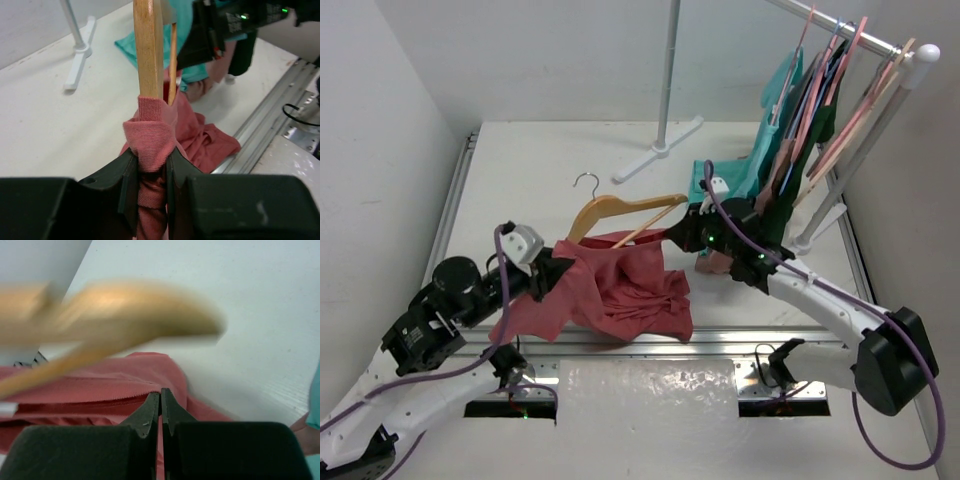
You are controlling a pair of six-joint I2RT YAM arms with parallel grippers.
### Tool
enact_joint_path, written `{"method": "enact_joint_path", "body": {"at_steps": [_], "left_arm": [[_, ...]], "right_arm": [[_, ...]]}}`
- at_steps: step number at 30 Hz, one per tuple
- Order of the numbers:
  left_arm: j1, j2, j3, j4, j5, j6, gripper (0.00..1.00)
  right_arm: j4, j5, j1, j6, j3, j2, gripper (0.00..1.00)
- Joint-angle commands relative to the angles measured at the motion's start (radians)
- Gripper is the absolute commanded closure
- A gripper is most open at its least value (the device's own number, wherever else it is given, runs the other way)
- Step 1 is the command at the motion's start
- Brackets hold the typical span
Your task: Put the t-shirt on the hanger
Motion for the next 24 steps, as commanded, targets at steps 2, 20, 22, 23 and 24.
{"method": "enact_joint_path", "body": {"at_steps": [2, 20, 22, 23, 24], "left_arm": [[0.004, -0.08, -0.023, 0.169, 0.069, -0.021, 1.0], [0.002, -0.07, 0.068, -0.055, -0.001, 0.019, 1.0], [0.002, -0.089, 0.066, -0.026, -0.011, 0.013, 1.0], [0.002, -0.096, 0.066, -0.015, -0.008, 0.01, 1.0], [0.004, -0.11, 0.065, -0.004, -0.003, 0.007, 1.0]], "right_arm": [[0.024, -0.064, -0.125, -0.02, 0.03, 0.019, 1.0], [-0.069, -0.031, -0.273, -0.133, 0.167, -0.002, 1.0], [-0.077, -0.037, -0.273, -0.136, 0.173, 0.013, 1.0], [-0.075, -0.04, -0.276, -0.138, 0.173, 0.029, 1.0], [-0.077, -0.036, -0.276, -0.139, 0.171, 0.036, 1.0]]}}
